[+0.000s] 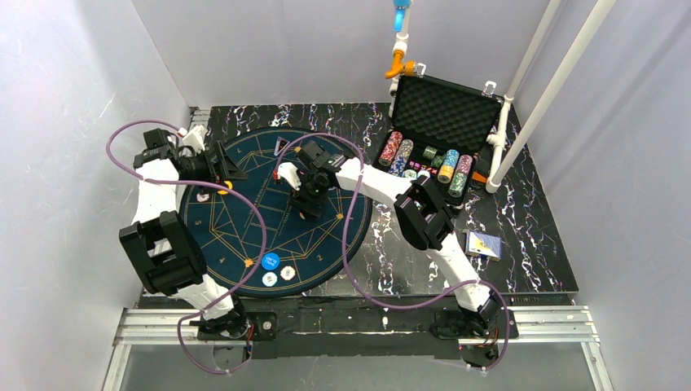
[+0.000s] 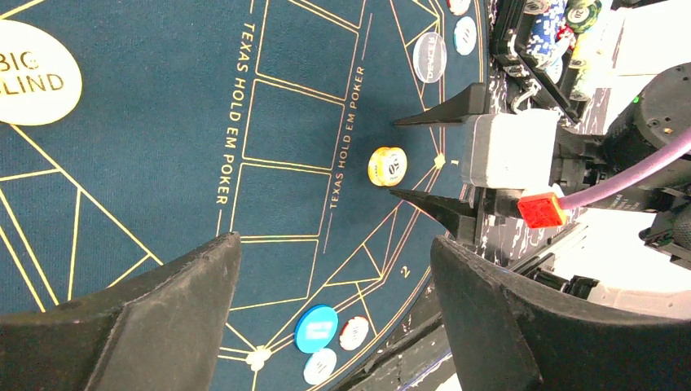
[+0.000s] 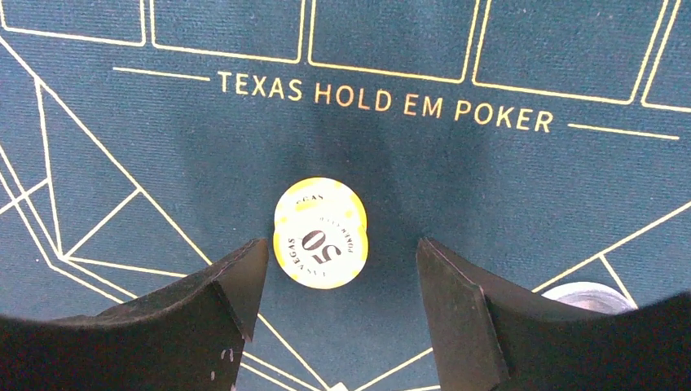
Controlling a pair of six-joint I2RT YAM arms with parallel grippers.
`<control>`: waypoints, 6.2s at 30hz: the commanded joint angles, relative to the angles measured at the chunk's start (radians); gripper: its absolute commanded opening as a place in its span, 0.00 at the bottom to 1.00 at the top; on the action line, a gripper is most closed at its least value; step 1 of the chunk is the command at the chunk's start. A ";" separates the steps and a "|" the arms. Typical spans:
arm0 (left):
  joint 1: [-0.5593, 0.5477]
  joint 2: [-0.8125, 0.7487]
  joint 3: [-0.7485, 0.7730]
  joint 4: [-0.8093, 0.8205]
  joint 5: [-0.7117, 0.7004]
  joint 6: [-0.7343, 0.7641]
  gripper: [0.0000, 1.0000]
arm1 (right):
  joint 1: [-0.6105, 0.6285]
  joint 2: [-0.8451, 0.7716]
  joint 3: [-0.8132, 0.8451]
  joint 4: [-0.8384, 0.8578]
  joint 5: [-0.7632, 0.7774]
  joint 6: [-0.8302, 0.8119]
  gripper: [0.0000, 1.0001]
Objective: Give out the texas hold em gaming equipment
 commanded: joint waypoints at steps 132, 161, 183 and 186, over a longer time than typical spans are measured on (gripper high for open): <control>0.020 0.010 0.013 -0.014 0.067 -0.009 0.85 | -0.228 -0.241 -0.266 0.115 0.178 0.142 0.35; 0.020 0.012 0.016 -0.016 0.067 -0.008 0.85 | -0.148 -0.291 -0.255 0.084 0.082 0.100 0.73; 0.020 0.016 0.022 -0.022 0.075 -0.005 0.85 | 0.015 -0.136 -0.212 0.106 0.134 0.042 0.78; 0.020 0.015 0.022 -0.022 0.074 -0.003 0.85 | 0.018 -0.125 -0.209 0.112 0.137 0.042 0.77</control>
